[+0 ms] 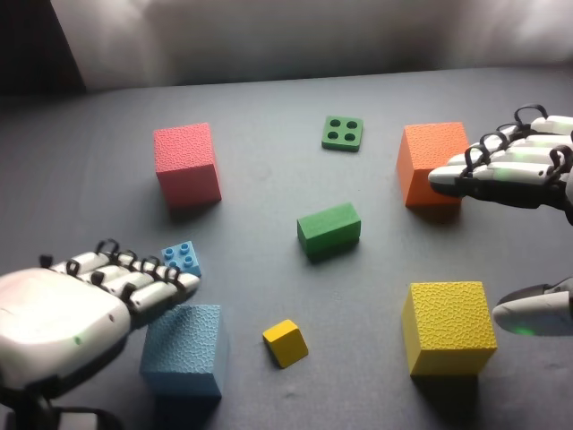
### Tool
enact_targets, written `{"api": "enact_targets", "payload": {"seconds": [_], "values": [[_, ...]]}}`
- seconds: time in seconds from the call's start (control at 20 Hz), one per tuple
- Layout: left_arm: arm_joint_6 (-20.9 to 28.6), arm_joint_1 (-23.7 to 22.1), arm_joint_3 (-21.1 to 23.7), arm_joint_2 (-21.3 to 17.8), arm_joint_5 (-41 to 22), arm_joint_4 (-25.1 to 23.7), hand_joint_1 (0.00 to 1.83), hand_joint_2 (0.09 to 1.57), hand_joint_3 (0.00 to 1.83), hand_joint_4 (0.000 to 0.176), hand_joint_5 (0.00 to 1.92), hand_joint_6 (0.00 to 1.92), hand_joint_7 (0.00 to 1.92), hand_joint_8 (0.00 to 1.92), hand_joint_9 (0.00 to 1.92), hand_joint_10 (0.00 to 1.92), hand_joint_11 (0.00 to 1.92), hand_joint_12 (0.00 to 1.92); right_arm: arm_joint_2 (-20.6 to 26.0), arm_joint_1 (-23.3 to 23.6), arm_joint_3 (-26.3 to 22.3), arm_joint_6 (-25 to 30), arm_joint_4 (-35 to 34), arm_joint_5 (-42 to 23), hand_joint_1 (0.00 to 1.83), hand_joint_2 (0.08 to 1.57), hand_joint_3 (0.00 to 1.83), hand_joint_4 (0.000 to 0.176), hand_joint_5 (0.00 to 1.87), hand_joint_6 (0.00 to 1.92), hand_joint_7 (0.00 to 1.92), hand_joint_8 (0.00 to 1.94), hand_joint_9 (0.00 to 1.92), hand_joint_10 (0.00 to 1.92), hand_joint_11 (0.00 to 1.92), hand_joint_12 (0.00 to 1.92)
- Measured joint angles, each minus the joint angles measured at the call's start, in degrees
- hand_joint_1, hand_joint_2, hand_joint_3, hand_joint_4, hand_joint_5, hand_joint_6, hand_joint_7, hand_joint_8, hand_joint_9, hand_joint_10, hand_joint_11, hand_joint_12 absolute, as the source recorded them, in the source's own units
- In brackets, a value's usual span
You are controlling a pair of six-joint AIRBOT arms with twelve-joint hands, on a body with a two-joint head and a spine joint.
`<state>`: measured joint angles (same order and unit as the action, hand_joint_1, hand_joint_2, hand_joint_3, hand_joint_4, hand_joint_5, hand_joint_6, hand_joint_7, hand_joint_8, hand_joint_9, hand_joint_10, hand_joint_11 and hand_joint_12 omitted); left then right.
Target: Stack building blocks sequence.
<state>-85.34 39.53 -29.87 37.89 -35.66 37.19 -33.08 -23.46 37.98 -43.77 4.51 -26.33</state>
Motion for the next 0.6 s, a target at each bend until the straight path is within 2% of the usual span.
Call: {"api": "enact_targets", "payload": {"seconds": [0.15, 0.25, 0.35, 0.45, 0.5, 0.6], "values": [[-1.7, 0.0, -0.2, 2.4, -0.5, 1.3, 1.12, 1.04, 0.0, 0.0, 0.05, 0.0, 0.1, 0.0, 0.1, 0.0, 0.0, 0.32, 0.0, 0.0, -0.2, 0.0, 0.0, -0.1, 0.43, 1.09, 0.0, 0.0, 0.14, 0.0, 0.14, 0.0, 0.13, 0.0, 0.0, 0.36], [-2.2, 0.0, -0.9, 4.0, -1.3, 1.9, 1.12, 1.05, 0.01, 0.0, 0.05, 0.0, 0.09, 0.0, 0.09, 0.0, 0.0, 0.33, 0.0, 0.0, -0.3, 0.0, 0.0, -0.2, 0.45, 1.08, 0.0, 0.0, 0.17, 0.0, 0.19, 0.0, 0.18, 0.01, 0.0, 0.47], [-3.4, -0.6, -2.2, 5.2, -1.7, 3.0, 1.14, 1.05, 0.0, 0.0, 0.09, 0.01, 0.12, 0.01, 0.11, 0.01, 0.0, 0.39, 0.0, 0.0, -0.4, 0.0, 0.0, -0.3, 0.43, 1.08, 0.0, 0.0, 0.18, 0.0, 0.2, 0.0, 0.19, 0.0, 0.0, 0.49], [-3.8, -1.6, -3.7, 6.4, -1.7, 3.3, 1.18, 1.05, 0.0, 0.0, 0.16, 0.02, 0.21, 0.02, 0.2, 0.02, 0.0, 0.5, 0.0, 0.0, -0.5, 0.0, 0.0, -0.5, 0.43, 1.09, 0.0, 0.0, 0.17, 0.0, 0.17, 0.0, 0.15, 0.0, 0.0, 0.42], [-3.9, -2.1, -4.2, 6.9, -1.7, 3.2, 1.21, 1.05, 0.0, 0.0, 0.2, 0.02, 0.25, 0.02, 0.23, 0.02, 0.0, 0.54, 0.0, 0.0, -0.5, 0.0, 0.0, -0.5, 0.41, 1.09, 0.0, 0.0, 0.17, 0.0, 0.19, 0.0, 0.17, 0.01, 0.0, 0.46], [-4.2, -2.9, -5.4, 7.6, -1.7, 3.7, 1.21, 1.1, 0.0, 0.0, 0.32, 0.01, 0.4, 0.01, 0.38, 0.02, 0.0, 0.84, 0.0, 0.0, -0.6, 0.0, 0.0, -0.5, 0.43, 1.08, 0.0, 0.0, 0.2, 0.01, 0.21, 0.01, 0.2, 0.01, 0.0, 0.52]]}}
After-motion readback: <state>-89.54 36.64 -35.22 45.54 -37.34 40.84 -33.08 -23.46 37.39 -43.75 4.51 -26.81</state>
